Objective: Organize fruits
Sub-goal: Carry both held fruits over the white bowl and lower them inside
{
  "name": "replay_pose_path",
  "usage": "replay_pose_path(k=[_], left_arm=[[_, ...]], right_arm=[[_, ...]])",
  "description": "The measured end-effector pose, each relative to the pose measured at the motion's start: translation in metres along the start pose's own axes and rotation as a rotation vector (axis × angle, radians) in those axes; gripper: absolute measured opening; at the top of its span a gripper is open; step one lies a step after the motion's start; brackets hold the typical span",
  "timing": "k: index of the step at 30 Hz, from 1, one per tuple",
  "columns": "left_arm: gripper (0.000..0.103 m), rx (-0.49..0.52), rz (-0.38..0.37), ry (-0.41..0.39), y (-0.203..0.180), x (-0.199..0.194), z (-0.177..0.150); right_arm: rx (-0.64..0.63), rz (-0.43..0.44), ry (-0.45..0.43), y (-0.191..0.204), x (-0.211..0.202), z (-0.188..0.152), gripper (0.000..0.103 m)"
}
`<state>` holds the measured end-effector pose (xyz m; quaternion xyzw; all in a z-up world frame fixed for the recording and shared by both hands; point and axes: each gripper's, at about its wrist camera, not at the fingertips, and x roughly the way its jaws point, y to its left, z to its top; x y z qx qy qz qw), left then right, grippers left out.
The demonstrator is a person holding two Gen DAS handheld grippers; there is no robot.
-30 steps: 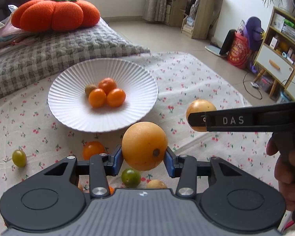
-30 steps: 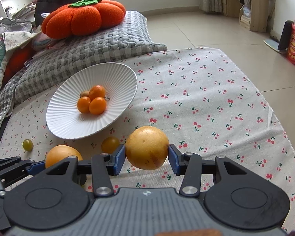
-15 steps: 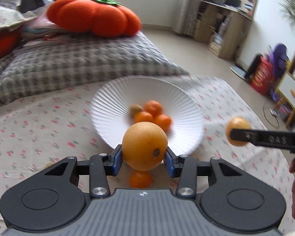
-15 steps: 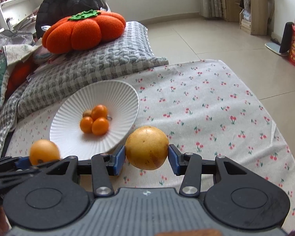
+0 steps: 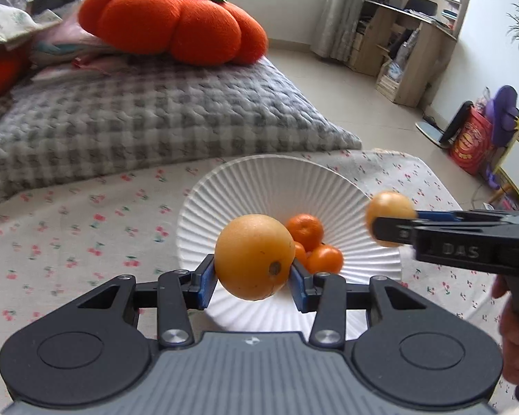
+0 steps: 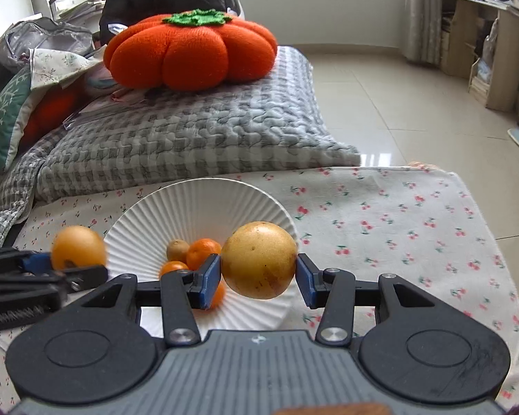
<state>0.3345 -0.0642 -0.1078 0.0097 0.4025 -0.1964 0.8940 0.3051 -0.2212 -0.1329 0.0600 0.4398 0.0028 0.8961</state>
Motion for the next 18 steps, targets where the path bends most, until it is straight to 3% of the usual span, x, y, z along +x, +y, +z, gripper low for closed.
replay_pose_path(k=[6, 18], left_arm=[[0.032, 0.036, -0.041, 0.019, -0.006, 0.015, -0.007], [0.032, -0.047, -0.023, 0.011, 0.01, 0.039, 0.006]], right_arm=[[-0.01, -0.008, 0.023, 0.007, 0.021, -0.001, 0.043], [0.001, -0.011, 0.013, 0.01, 0.045, 0.001, 0.043]])
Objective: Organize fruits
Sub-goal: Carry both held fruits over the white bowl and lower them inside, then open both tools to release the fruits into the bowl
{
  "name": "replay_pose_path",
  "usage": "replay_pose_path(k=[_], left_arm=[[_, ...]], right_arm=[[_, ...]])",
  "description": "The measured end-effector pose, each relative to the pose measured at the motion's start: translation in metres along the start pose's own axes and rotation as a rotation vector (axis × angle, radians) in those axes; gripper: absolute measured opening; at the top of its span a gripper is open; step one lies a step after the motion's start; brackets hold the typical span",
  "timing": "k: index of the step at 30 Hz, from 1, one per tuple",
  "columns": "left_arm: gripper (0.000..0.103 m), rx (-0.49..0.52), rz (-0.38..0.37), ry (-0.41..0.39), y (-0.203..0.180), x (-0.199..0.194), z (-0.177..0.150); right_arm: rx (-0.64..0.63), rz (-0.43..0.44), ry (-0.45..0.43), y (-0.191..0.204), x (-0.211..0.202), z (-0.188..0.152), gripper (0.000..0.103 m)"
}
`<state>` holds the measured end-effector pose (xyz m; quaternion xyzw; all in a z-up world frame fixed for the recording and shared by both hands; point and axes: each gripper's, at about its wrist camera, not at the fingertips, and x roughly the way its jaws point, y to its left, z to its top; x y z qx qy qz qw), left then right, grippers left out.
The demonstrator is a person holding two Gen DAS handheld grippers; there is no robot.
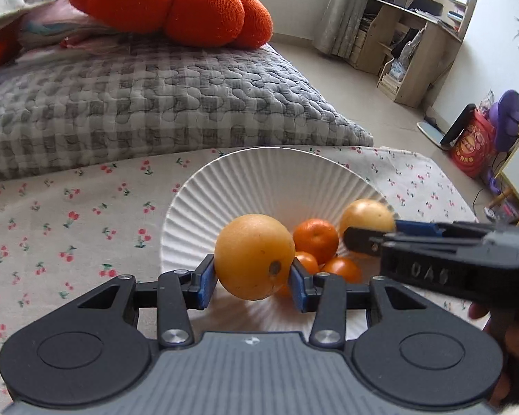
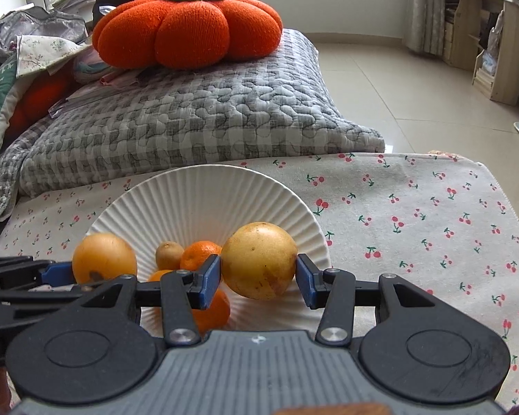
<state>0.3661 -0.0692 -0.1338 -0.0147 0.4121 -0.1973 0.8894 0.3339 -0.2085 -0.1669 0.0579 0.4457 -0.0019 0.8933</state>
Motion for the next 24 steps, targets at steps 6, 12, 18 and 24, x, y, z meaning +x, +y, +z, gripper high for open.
replay_pose_path(k=[6, 12, 18, 24], left_arm=[[0.033, 0.005, -0.007, -0.009, 0.001, 0.002, 0.003], [0.033, 0.037, 0.014, -0.055, -0.001, -0.007, 0.004], [0.033, 0.034, 0.004, -0.083, 0.002, -0.021, 0.007], [0.033, 0.026, 0.006, -0.091, 0.003, -0.035, 0.006]], right_arm=[[0.004, 0.001, -0.025, 0.001, 0.0, 0.0, 0.044], [0.015, 0.015, -0.063, 0.001, -0.007, 0.001, 0.047], [0.006, 0.006, -0.084, 0.0, -0.017, -0.002, 0.047], [-0.037, 0.003, -0.07, 0.005, -0.031, -0.011, 0.047]])
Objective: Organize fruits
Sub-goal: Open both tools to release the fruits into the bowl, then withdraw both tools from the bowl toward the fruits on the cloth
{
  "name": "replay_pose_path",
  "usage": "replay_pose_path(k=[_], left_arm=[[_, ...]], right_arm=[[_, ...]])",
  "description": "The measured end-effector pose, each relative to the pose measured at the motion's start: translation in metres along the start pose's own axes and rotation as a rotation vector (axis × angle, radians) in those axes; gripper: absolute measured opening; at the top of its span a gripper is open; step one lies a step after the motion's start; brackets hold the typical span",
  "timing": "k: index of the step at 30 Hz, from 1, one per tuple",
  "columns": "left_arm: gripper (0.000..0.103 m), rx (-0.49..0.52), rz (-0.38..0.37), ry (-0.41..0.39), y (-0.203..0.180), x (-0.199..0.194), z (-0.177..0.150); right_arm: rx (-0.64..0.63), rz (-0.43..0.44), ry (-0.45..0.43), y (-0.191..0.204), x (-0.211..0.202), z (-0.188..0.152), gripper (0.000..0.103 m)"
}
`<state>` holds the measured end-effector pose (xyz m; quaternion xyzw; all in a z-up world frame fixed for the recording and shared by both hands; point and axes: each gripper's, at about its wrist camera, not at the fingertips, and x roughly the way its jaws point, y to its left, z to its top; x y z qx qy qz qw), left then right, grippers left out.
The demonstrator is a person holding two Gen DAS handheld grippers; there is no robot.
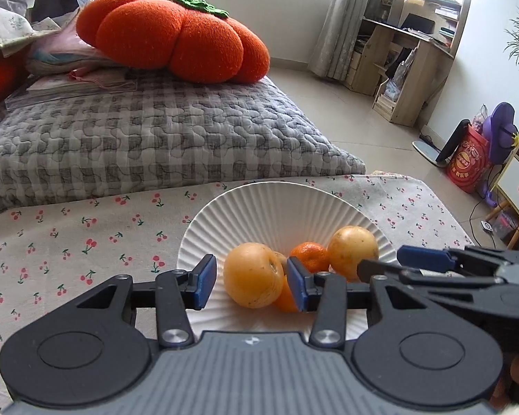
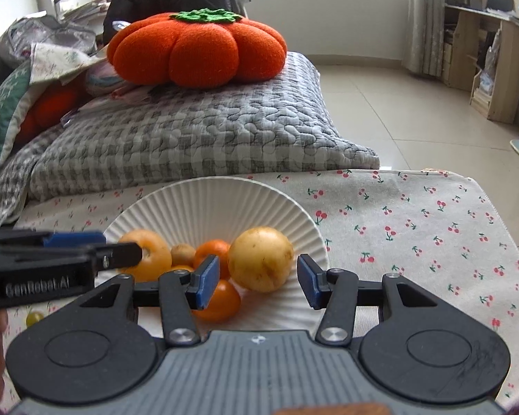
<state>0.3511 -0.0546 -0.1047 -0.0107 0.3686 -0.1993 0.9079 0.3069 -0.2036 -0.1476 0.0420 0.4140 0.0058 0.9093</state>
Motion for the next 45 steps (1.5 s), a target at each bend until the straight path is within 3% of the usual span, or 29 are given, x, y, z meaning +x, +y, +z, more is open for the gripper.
replay_pose_path(k=[9, 17, 23, 26, 29, 35, 40, 45], left_arm=[[0.033, 0.046, 0.028, 0.017, -0.01, -0.035, -0.005], [0.038, 0.011, 0.062, 0.032, -0.019, -0.082, -0.018], [0.047, 0.007, 0.133, 0.018, -0.033, -0.119, -0.032], [0.049, 0.014, 0.155, 0.002, -0.038, -0.136, -0.037], [0.053, -0.002, 0.154, -0.004, -0.04, -0.15, -0.04], [0.063, -0.071, 0.162, -0.015, -0.02, -0.163, -0.048], [0.065, -0.161, 0.161, 0.005, 0.018, -0.159, -0.05], [0.065, -0.205, 0.212, 0.024, 0.043, -0.147, -0.056]], right_arm=[[-0.047, -0.002, -0.009, 0.017, -0.03, -0.01, 0.046], [-0.073, 0.001, -0.011, 0.024, -0.075, -0.019, 0.046], [-0.007, -0.011, 0.001, 0.028, -0.103, -0.032, 0.049], [0.042, -0.037, -0.004, 0.028, -0.112, -0.035, 0.056], [0.075, -0.038, -0.002, 0.029, -0.123, -0.036, 0.056], [0.089, 0.006, -0.018, 0.026, -0.146, -0.041, 0.067], [0.126, 0.037, -0.016, 0.006, -0.143, -0.042, 0.07], [0.128, 0.006, 0.002, -0.005, -0.129, -0.048, 0.071]])
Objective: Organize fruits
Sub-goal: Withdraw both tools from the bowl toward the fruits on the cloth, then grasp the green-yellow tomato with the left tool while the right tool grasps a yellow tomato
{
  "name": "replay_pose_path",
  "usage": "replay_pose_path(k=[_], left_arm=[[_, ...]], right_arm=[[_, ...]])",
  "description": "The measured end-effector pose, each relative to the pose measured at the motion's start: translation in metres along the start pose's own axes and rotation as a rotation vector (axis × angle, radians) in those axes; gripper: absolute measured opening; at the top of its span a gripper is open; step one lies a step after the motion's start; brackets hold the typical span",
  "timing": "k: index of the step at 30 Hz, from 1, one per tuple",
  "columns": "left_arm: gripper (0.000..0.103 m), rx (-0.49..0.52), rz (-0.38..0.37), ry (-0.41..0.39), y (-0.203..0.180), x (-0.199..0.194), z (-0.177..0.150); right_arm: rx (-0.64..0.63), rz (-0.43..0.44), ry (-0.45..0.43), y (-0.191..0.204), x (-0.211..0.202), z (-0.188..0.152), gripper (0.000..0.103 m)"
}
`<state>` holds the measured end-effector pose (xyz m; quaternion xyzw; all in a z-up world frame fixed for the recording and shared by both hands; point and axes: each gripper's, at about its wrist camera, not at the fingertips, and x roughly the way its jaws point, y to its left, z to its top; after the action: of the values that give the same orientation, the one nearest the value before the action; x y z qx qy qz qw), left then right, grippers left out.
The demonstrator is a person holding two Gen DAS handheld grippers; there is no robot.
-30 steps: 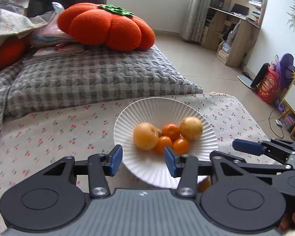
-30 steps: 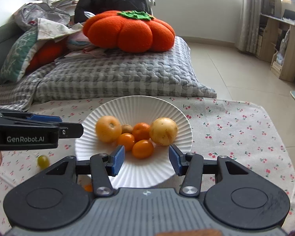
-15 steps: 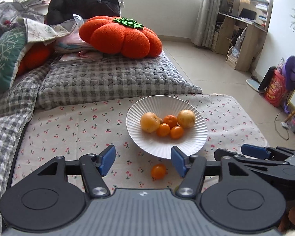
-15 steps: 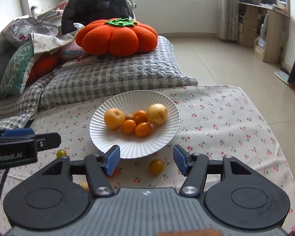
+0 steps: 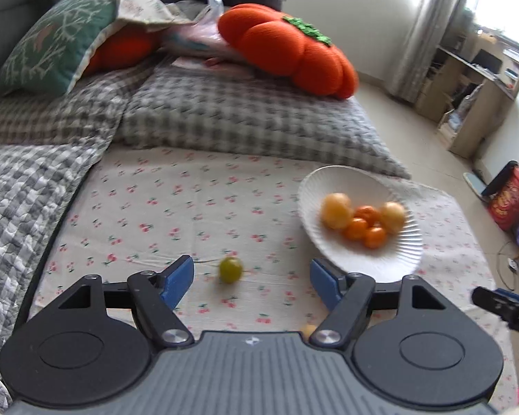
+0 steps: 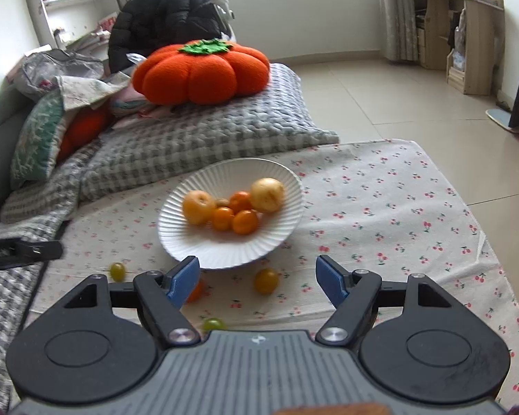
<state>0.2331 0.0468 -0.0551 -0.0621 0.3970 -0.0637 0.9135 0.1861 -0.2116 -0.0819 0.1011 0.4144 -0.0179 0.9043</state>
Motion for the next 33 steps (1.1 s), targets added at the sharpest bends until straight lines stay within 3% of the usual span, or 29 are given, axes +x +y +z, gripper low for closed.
replay_pose_path(k=[13, 25, 33], left_arm=[[0.07, 0.081, 0.057, 0.055, 0.006, 0.051, -0.019], [0.07, 0.159, 0.097, 0.064, -0.004, 0.072, -0.03], [0.07, 0.139, 0.103, 0.06, -0.001, 0.092, -0.033]], right_arm=[[-0.056, -0.046, 0.031, -0.012, 0.024, -0.015, 0.075], [-0.18, -0.052, 0.048, 0.009, 0.036, -0.03, 0.08], [-0.209, -0.068, 0.042, 0.011, 0.041, -0.031, 0.083]])
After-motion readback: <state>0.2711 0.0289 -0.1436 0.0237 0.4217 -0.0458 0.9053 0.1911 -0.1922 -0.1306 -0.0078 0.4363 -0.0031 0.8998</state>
